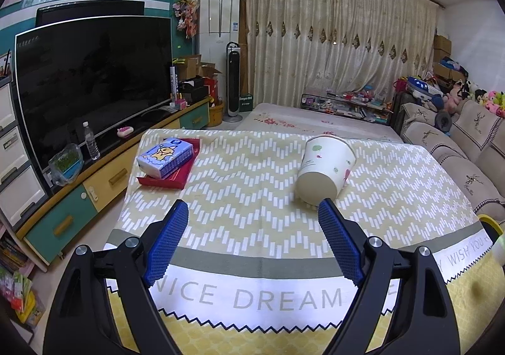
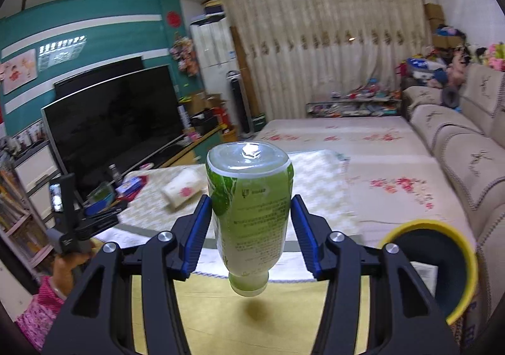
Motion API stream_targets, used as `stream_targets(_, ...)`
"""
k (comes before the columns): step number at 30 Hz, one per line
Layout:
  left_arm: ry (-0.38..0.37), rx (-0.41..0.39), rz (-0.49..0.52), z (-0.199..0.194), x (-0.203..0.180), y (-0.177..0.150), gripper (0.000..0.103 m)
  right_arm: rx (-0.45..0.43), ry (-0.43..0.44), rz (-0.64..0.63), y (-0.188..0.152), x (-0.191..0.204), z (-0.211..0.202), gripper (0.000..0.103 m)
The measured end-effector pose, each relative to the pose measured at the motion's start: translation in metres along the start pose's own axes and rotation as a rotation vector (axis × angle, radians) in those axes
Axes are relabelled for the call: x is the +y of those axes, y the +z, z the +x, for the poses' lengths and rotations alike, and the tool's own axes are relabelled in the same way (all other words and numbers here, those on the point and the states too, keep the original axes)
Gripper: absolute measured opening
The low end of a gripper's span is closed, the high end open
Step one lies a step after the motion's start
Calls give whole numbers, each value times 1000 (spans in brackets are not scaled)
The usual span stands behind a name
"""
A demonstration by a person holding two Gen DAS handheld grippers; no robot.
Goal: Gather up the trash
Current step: 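Carry the green bottle over the bin and open the right tool, then grasp the white paper cup with green dots with the left tool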
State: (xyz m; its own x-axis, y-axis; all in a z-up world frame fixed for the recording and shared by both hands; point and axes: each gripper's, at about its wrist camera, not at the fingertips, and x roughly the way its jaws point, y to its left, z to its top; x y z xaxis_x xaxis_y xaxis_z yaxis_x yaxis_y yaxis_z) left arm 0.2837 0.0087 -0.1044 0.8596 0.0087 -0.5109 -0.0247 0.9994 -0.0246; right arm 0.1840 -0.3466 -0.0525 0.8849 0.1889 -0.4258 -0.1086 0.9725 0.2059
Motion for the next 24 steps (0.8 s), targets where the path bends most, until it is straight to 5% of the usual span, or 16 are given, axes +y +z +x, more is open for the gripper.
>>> stream_targets(14,-29,3,40,2,-10,-2,83,8,-363,134,-24,-139,-23,50)
stream_targets(17,-30,9,42,3,-11,-2,83,55,-407,142,-35,-158,-8,50)
stream_targets(20,-31,9,41,3,-11,-2,84,81,-434,158,-42,-166,7,67)
stream_targets(24,-50,25,19,6,-9,-2,84,51,-435,168,-45,-159,7,68)
